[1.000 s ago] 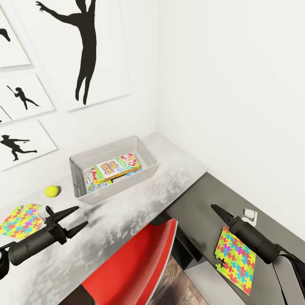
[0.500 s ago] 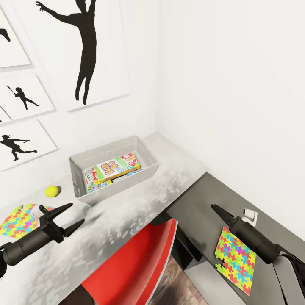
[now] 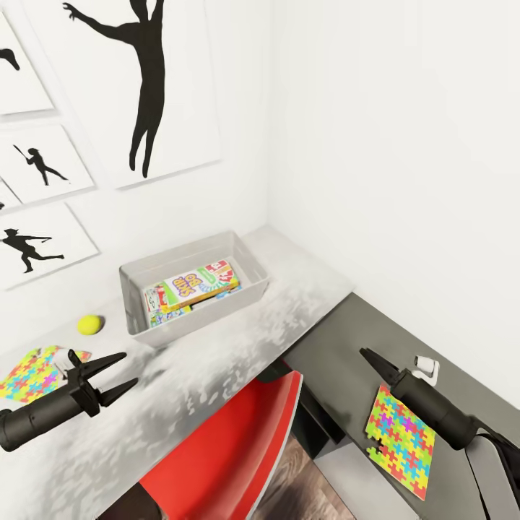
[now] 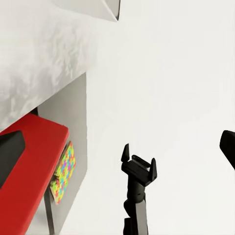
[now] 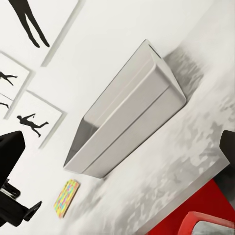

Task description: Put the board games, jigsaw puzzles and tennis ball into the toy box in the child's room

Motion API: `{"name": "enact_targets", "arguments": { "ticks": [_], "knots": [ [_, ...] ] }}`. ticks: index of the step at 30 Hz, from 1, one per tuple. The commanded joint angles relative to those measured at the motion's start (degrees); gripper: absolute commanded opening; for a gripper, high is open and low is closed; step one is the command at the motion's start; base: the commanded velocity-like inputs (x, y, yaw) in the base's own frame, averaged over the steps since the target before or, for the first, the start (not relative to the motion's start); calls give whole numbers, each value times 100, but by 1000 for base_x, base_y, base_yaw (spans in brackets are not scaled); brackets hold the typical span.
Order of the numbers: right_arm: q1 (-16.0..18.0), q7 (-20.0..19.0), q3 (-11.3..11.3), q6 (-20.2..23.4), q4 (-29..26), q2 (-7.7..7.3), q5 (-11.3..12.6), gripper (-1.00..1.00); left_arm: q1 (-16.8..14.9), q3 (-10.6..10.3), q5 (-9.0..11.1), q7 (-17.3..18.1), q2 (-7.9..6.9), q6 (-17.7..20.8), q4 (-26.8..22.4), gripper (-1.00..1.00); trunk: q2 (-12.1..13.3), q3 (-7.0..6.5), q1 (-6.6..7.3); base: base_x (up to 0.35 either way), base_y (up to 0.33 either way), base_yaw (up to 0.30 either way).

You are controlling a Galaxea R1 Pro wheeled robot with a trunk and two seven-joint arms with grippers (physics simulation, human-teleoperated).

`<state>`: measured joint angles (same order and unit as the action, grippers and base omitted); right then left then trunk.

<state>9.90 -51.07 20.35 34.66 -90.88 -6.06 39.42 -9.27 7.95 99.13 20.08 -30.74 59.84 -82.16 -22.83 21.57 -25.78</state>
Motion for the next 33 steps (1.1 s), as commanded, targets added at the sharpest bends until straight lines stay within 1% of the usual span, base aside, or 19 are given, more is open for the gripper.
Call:
{"name": "enact_targets", "arguments": {
  "ticks": [1, 2, 5, 9, 20, 24, 33],
  "knots": [
    [3, -4, 4, 41, 0, -1, 31, 100, -4, 34, -52, 46, -7, 16, 1, 100, -9, 9, -1, -174, 0, 0],
    [3, -5, 4, 39, 0, -1, 31, 100, -1, 101, -58, 44, -11, 16, 0, 100, -9, 9, -1, -230, 0, 0],
    [3, -3, 4, 33, 0, -1, 31, 100, 2, 190, -65, 45, -17, 16, -1, 100, -9, 9, -1, -268, 0, 0],
    [3, -4, 4, 31, -1, -1, 31, 100, 3, 245, -72, 43, -19, 16, -2, 100, -9, 9, -1, -305, 0, 0],
    [3, -22, 7, 32, -9, -1, 31, 100, 4, 279, -84, 40, -16, 16, -2, 100, -9, 9, -1, -307, 0, 0],
    [3, -31, 9, 32, -9, -1, 35, 100, 4, 290, -103, 40, -17, 16, -2, 100, -9, 9, -1, -119, 0, 0],
    [5, -52, 19, 26, -14, -1, 43, 100, 4, 295, -116, 40, -19, 16, -2, 100, -9, 9, -1, -20, 0, 0]
  ]
}}
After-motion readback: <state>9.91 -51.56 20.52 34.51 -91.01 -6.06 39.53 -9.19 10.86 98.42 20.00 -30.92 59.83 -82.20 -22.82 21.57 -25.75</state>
